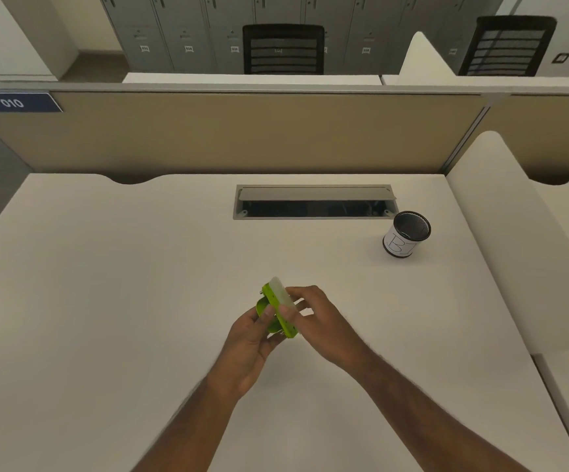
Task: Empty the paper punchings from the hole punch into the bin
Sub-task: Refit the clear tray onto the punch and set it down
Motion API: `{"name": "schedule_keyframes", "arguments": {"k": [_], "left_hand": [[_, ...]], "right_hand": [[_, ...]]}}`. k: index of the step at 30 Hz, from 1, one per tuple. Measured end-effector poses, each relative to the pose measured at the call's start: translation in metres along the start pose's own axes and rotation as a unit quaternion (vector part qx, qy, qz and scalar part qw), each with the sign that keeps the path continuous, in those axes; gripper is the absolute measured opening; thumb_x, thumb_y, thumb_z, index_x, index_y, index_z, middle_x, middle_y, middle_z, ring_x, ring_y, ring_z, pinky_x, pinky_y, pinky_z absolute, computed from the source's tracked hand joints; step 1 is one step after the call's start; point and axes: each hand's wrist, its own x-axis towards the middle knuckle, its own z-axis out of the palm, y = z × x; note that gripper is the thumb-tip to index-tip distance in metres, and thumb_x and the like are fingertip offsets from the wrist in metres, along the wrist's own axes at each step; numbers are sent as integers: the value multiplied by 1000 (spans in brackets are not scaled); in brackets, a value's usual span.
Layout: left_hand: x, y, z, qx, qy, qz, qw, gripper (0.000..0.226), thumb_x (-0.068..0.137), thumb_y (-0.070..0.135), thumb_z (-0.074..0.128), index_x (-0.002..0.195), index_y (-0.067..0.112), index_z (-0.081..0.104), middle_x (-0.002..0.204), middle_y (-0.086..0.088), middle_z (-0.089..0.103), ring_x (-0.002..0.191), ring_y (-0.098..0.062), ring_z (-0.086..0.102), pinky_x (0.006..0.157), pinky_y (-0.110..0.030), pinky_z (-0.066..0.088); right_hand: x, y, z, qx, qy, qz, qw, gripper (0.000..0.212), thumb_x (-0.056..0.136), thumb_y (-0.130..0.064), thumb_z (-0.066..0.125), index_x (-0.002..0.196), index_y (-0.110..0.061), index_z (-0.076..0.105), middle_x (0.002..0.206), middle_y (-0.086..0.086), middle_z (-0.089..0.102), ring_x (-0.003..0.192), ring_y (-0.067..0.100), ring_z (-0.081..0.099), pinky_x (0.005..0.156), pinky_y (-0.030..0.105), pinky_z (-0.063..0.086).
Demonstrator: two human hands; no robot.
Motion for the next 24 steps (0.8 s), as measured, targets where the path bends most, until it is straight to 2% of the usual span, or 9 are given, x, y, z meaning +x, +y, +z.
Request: {"name": "schedule_keyframes", "arguments": {"k": [3, 6, 12, 18, 21, 24], "left_hand": [[-1, 1, 0, -11, -8, 2, 1000, 56, 93, 51, 78, 136, 15, 72, 142, -17, 72, 132, -32, 68, 102, -38, 61], [-1, 1, -1, -13, -12, 1, 1000, 50, 99, 48, 73, 136, 15, 72, 141, -16, 72, 131, -32, 69, 100, -35, 61], [2, -1, -1, 3, -11, -1, 1000, 46, 102, 45, 70, 140, 18, 70, 146, -13, 69, 137, -31, 64, 104, -38, 59], [2, -3, -5, -1, -21, -3, 1000, 46, 103, 45, 69, 141, 18, 69, 149, -13, 67, 140, -31, 62, 105, -37, 58], [2, -3, -7, -2, -21, -5, 1000, 50, 100, 46, 73, 140, 17, 69, 148, -15, 68, 138, -33, 64, 106, -40, 58], [2, -3, -10, 4, -20, -6, 1000, 52, 97, 45, 78, 137, 12, 70, 141, -21, 71, 132, -35, 68, 103, -39, 60]], "right_hand": [[-1, -6, -1, -24, 8, -2, 1000, 49, 94, -55, 68, 135, -30, 62, 128, -15, 57, 117, 6, 62, 92, 34, 63], [-3, -12, -1, -38, 15, 0, 999, 60, 84, -68, 71, 132, -33, 61, 125, -18, 57, 115, 6, 63, 89, 32, 64], [-2, -18, -2, -47, 30, 25, 998, 55, 83, -64, 78, 126, -34, 61, 123, -17, 61, 108, 5, 64, 83, 23, 59], [-3, -18, -4, -52, 20, 27, 998, 57, 83, -60, 81, 130, -33, 63, 128, -14, 63, 110, 9, 65, 88, 27, 60], [-5, -19, -4, -89, 7, 9, 996, 60, 87, -63, 76, 138, -34, 63, 127, -12, 61, 112, 9, 66, 94, 37, 61], [-9, -18, -5, -183, -18, -23, 983, 58, 96, -66, 61, 146, -39, 55, 123, -9, 60, 113, 11, 65, 96, 39, 59]]}}
